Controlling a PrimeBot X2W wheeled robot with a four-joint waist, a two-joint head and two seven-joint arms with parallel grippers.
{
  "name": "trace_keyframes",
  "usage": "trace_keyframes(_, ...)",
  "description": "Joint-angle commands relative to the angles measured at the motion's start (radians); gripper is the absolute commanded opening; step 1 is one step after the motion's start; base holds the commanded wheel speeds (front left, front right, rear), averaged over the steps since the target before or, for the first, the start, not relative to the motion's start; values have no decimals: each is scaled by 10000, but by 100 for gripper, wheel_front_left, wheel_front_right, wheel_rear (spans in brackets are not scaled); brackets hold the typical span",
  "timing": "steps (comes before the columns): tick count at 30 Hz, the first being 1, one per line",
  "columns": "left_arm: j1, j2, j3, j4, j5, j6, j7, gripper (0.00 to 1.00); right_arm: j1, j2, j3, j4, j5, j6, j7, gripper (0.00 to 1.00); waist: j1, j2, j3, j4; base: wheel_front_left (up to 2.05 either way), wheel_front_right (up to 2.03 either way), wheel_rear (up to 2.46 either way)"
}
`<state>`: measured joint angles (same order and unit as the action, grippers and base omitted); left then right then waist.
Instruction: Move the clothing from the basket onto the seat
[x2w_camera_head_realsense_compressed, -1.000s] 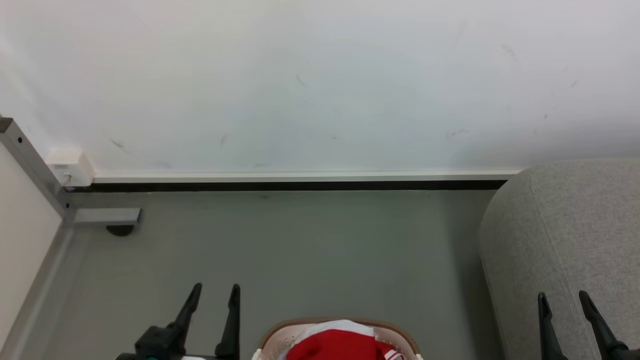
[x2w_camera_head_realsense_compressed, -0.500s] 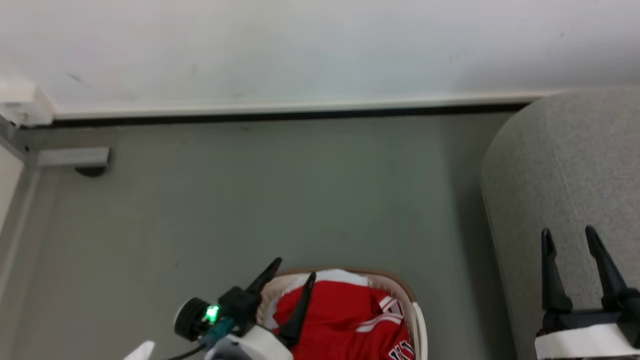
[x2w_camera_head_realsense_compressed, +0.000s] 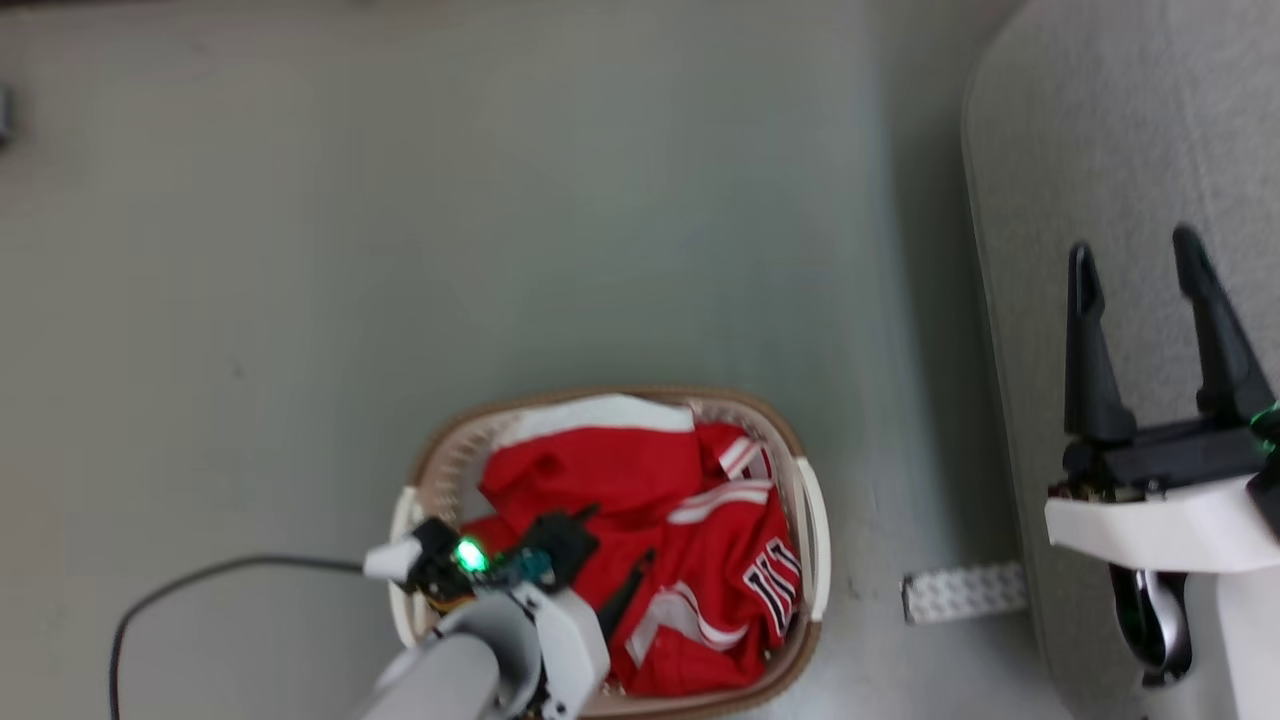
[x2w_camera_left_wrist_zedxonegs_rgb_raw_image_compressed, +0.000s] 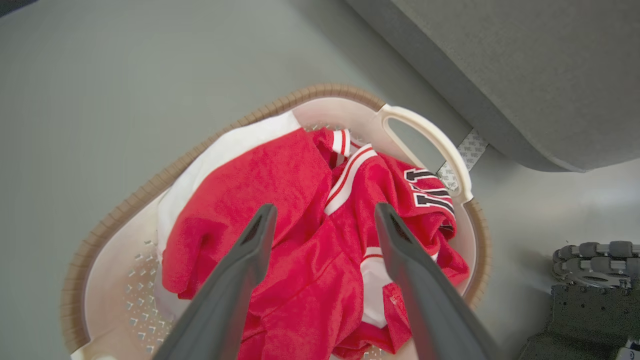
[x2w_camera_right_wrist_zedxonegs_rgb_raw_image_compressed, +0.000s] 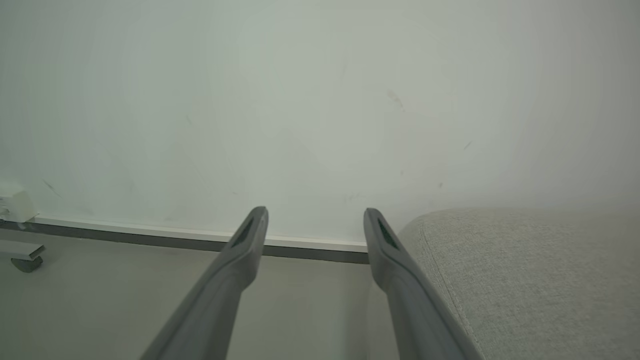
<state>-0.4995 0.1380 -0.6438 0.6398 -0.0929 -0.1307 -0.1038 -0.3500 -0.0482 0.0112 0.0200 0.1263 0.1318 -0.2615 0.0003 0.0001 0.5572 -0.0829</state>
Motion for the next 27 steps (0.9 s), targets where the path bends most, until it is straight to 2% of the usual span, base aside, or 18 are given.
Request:
trace_keyframes(1,-421,151,13,266,-278,12,25,100,-412,-5,77,-212,144,-21,-26,100,-3,-1,1440,-637,0,0,0)
trace_keyframes(3,-940,374,96,757,-305,16,119,100,-788,-6,202,-535,255,-21,-26,100,-3,-1,2136,-836,0,0,0)
trace_keyframes(10,-2046,689,186,1840,-74,204,127,100,-1259,-6,395,-1285,508,-21,-26,100,-3,-1,3478,-1033,0,0,0)
trace_keyframes(16,-2714,892,179,2546,41,348,-159,100,-1369,-8,518,-1784,793,-21,-27,100,-3,-1,4135,-1196,0,0,0)
trace_keyframes(17,-2779,867,152,2643,39,360,-187,43,-1309,-6,519,-1785,839,-21,-27,100,-3,-1,4151,-1199,0,0,0)
trace_keyframes(18,-2835,830,122,2748,33,411,-254,6,-1251,-9,508,-1757,836,-21,-27,100,-3,-1,4149,-1196,0,0,0)
trace_keyframes(19,-2878,789,82,2832,49,434,-320,0,-1210,-9,496,-1706,822,-21,-27,100,-3,-1,4118,-1185,0,0,0)
trace_keyframes(23,-2744,532,-7,3115,-85,440,-604,0,-959,-11,349,-1425,913,-21,-27,100,-3,-1,3643,-1081,0,0,0)
trace_keyframes(27,-2372,312,-118,3257,-261,380,-866,0,-690,-11,278,-1055,843,-21,-27,100,-3,-1,2700,-938,0,0,0)
